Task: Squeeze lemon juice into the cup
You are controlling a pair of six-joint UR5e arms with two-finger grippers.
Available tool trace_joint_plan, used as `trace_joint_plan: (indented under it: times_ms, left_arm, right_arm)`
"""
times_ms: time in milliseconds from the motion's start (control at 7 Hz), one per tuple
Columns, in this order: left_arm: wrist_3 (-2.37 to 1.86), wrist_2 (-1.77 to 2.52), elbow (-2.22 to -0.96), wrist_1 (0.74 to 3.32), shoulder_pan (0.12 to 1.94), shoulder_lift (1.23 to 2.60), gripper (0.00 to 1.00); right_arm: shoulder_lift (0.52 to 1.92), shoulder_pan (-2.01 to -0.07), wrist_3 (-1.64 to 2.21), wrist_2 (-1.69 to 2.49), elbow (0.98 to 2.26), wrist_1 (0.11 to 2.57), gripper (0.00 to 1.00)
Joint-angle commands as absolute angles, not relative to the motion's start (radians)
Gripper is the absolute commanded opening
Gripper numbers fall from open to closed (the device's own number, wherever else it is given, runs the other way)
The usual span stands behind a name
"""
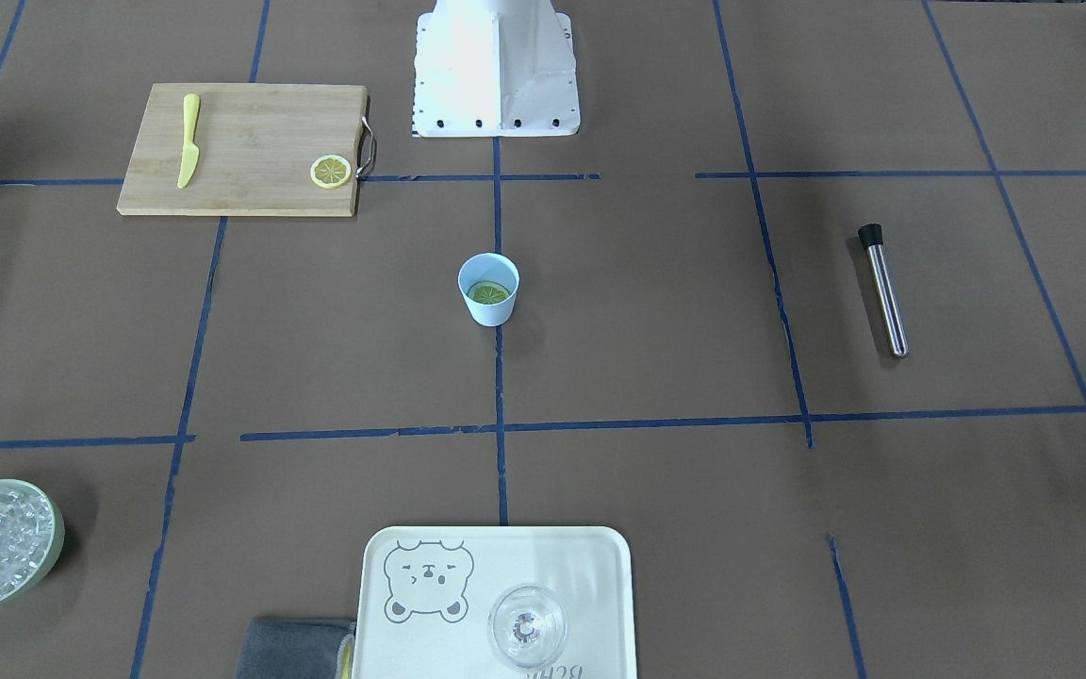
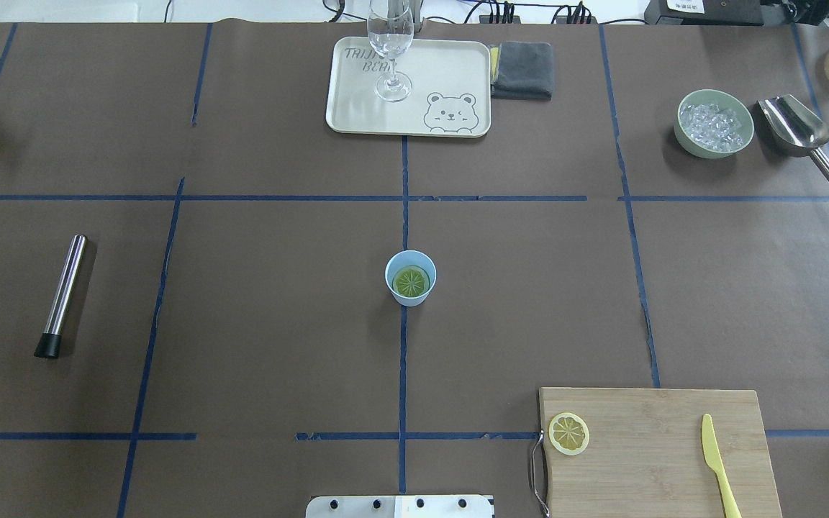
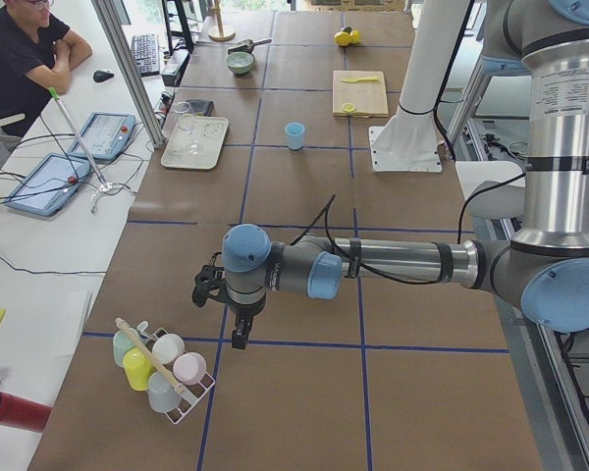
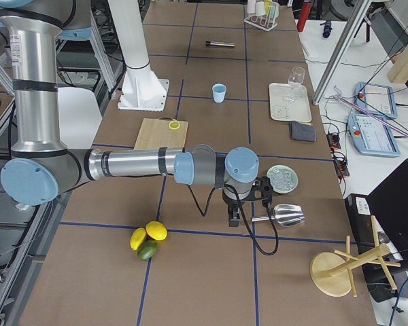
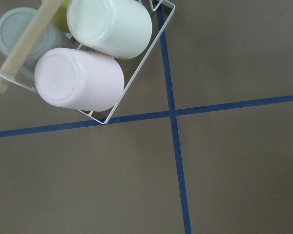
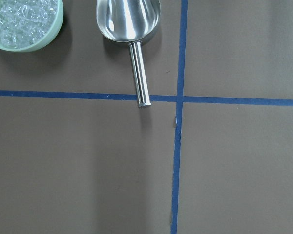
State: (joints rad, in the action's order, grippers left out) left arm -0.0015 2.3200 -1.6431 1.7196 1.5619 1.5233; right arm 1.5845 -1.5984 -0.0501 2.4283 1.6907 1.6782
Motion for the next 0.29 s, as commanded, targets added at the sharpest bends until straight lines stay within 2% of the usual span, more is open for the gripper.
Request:
trace_joint_plan:
  times_ms: [0, 143]
  left_arm:
    - [-0.002, 2.319, -1.644, 1.72, 1.563, 1.523, 1.0]
    - [-0.002, 2.321, -1.643, 1.72, 1.563, 1.523, 1.0]
  right_arm:
    - [1.585, -1.598, -0.049, 2.427, 1.689, 1.678, 1.0]
    - [1.583, -1.598, -0.049, 2.427, 1.689, 1.678, 1.0]
